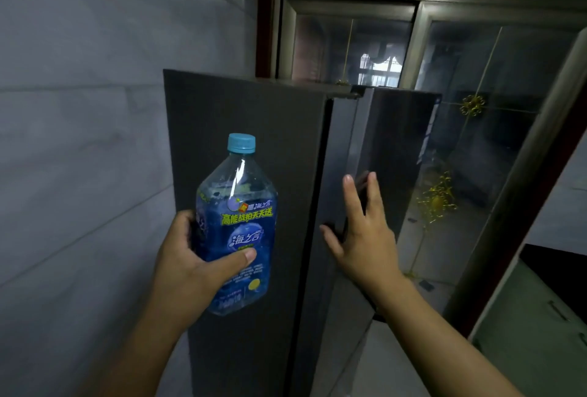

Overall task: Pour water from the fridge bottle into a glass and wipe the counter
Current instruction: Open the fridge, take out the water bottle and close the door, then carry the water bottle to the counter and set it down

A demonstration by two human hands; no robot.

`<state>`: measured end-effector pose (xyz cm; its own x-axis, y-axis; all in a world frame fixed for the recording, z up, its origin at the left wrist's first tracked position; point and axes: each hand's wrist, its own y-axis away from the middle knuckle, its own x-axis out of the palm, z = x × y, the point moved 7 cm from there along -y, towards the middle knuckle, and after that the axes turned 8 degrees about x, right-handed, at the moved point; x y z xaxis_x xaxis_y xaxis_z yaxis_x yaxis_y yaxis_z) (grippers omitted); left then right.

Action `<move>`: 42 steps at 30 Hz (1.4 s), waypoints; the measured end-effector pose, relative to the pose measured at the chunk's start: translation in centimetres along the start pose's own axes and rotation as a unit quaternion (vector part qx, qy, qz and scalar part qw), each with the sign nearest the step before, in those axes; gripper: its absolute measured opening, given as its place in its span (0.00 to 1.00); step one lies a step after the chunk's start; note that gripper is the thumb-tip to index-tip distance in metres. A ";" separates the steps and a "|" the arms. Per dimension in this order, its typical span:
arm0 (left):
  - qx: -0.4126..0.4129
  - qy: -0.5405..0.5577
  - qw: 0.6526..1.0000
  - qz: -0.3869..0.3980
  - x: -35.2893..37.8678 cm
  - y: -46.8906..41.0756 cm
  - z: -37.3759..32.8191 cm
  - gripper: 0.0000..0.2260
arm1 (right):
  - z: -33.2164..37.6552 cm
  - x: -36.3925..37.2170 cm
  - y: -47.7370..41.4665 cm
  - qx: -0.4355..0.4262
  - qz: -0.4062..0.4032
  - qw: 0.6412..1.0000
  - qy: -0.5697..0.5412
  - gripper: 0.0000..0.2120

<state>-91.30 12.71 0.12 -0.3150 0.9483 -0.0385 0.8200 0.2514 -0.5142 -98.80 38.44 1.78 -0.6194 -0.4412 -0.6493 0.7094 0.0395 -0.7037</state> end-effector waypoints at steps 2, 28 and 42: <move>0.000 0.000 1.000 -0.001 -0.4 0.1 0.3 0.29 | 0.3 0.3 0.0 0.007 0.000 1.000 -0.009 0.49; 0.001 0.140 0.942 0.305 24.5 15.3 -4.5 0.33 | -11.6 -10.5 25.0 0.558 0.119 0.492 -0.657 0.13; -0.035 0.189 0.798 0.572 50.3 40.6 -12.9 0.39 | -29.9 -33.7 47.4 0.654 -0.128 0.446 -0.597 0.15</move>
<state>-67.68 73.09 -11.61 0.8136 0.5529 -0.1799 0.4969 -0.8219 -0.2785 -54.34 81.97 -18.30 -0.6704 -0.4741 0.5709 0.7394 -0.3613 0.5681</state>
